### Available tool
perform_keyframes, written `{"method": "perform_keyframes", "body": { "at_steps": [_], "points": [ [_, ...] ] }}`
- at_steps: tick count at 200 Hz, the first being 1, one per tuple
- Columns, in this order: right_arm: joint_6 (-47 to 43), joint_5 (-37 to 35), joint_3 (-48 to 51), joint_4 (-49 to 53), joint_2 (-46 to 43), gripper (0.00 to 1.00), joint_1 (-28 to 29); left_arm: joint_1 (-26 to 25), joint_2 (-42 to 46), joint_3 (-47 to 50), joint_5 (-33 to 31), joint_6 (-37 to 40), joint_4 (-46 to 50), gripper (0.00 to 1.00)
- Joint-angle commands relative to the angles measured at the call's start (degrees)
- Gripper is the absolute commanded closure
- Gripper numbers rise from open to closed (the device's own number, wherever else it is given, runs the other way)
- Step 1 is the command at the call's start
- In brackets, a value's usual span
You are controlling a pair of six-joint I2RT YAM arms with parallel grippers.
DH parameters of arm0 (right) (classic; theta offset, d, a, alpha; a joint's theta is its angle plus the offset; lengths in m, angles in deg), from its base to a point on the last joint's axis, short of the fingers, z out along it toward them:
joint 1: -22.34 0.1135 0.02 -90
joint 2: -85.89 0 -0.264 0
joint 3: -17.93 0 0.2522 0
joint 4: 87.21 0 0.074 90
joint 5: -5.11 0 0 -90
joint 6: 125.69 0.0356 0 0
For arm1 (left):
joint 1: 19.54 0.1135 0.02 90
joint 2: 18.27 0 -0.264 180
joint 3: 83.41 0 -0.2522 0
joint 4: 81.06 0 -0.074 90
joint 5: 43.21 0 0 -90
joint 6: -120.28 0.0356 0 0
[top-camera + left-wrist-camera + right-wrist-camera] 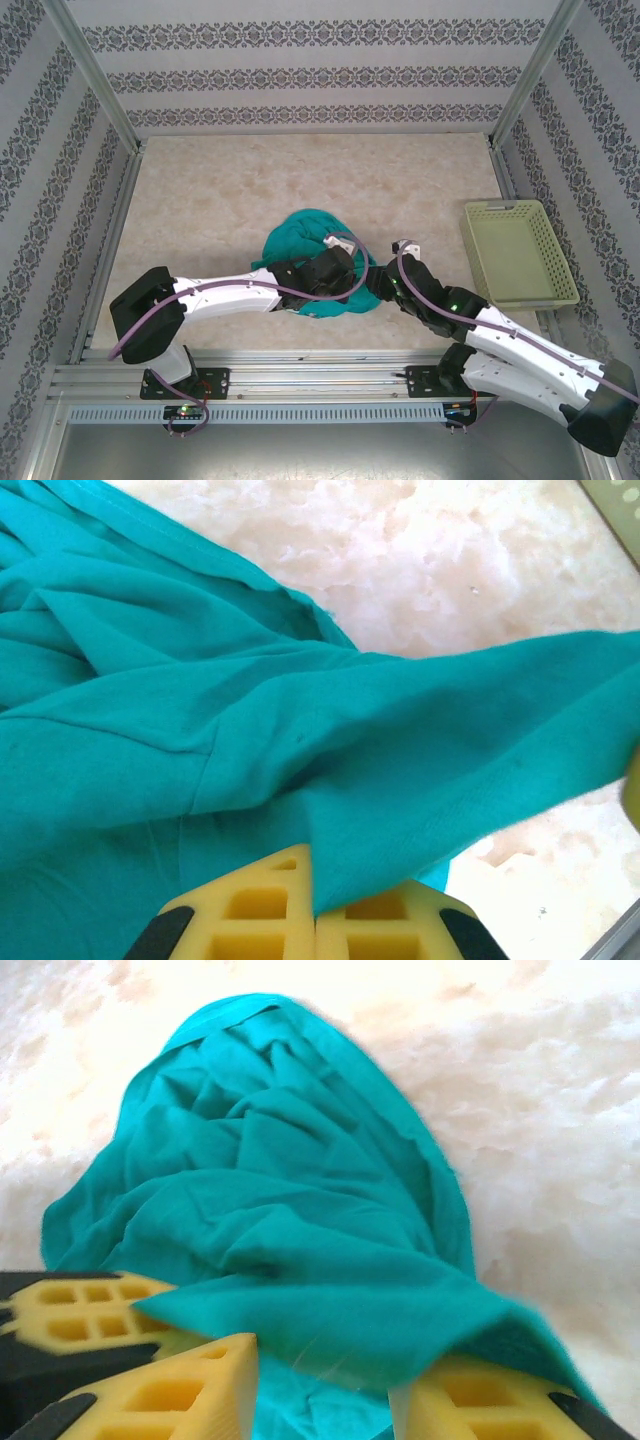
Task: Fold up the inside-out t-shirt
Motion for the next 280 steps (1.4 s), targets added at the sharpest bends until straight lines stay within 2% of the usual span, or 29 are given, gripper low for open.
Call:
{"method": "perform_keyframes", "body": {
  "at_steps": [1,30,80,119,145,219,243,280],
  "points": [
    [1.51,-2.32,0.69,-0.95,0.26,0.62,-0.43,0.82,0.66,-0.40,1.21,-1.51,-2.15,0.97],
    [2.61,-3.65,1.75,1.20,0.82,0.60,-0.73,1.16,0.04,-0.74,1.72,-1.98,-2.36,0.98],
    [1.43,-2.51,5.87,-2.60,2.19,0.54,-1.77,2.68,-1.19,-1.65,3.20,-3.08,-1.89,1.00],
    [-2.80,2.02,8.76,-9.98,3.72,0.54,-3.39,3.11,-1.97,-2.18,4.41,-3.12,-2.02,1.00],
    [-5.32,4.93,8.64,-12.29,3.68,0.50,-3.19,3.28,-2.95,-2.93,5.14,-3.01,-1.33,1.00],
    [-5.69,1.50,6.18,-10.14,11.03,0.50,-3.13,3.70,-3.14,-3.89,5.52,-2.74,-0.94,1.00],
    [-5.93,-0.08,5.21,-9.01,12.66,0.54,-3.16,3.87,-2.94,-4.00,5.28,-2.70,-0.79,1.00],
    [-4.96,-3.57,4.22,-5.52,14.23,0.74,-3.26,4.50,-2.48,-3.61,5.08,-2.92,-0.77,1.00]
  ]
}}
